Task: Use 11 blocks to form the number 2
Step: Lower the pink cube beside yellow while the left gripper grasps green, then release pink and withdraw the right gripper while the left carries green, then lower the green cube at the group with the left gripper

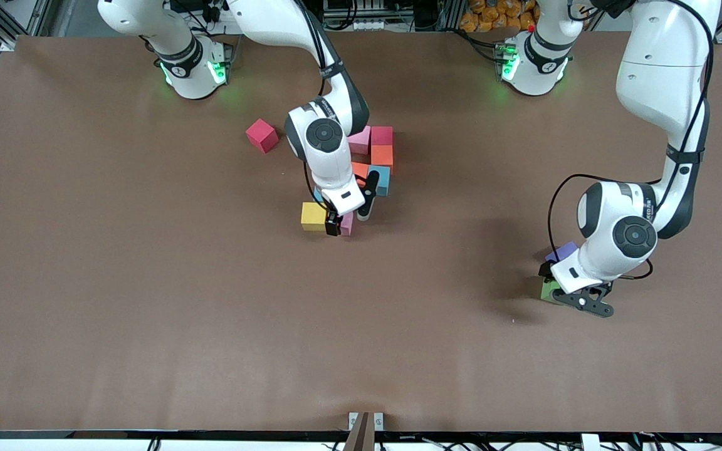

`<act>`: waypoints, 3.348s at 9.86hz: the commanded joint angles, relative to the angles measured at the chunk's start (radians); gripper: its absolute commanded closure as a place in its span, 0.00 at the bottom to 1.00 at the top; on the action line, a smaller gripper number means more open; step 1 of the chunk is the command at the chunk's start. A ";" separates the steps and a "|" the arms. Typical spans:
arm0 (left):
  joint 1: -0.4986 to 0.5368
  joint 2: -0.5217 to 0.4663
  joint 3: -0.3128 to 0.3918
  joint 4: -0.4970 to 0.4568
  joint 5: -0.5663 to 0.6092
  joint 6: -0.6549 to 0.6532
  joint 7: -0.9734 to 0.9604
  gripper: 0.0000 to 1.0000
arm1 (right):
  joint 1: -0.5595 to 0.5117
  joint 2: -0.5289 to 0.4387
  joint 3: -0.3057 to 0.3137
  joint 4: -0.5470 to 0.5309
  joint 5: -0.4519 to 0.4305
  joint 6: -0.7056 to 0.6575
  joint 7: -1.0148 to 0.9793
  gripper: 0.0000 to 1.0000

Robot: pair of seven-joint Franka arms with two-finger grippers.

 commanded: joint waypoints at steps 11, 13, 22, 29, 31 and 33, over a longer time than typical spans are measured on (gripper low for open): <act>-0.006 -0.011 -0.279 0.044 -0.059 -0.095 -0.624 1.00 | -0.174 -0.285 -0.254 -0.003 -0.006 -0.448 -0.009 0.00; -0.012 -0.009 -0.363 0.044 -0.039 -0.095 -0.873 1.00 | -0.270 -0.291 -0.298 0.011 -0.006 -0.474 -0.004 0.00; -0.333 0.055 -0.372 0.227 -0.047 -0.261 -1.932 1.00 | -1.131 -0.490 0.298 0.083 -0.355 -0.673 0.400 0.00; -0.446 0.144 -0.292 0.332 -0.085 -0.290 -2.185 1.00 | -1.409 -0.547 0.650 0.088 -0.495 -0.769 0.663 0.00; -0.461 0.167 -0.286 0.348 -0.087 -0.290 -2.222 1.00 | -1.408 -0.545 0.650 0.096 -0.497 -0.769 0.628 0.00; -0.466 0.170 -0.286 0.348 -0.087 -0.290 -2.247 1.00 | -1.408 -0.544 0.649 0.097 -0.497 -0.770 0.593 0.00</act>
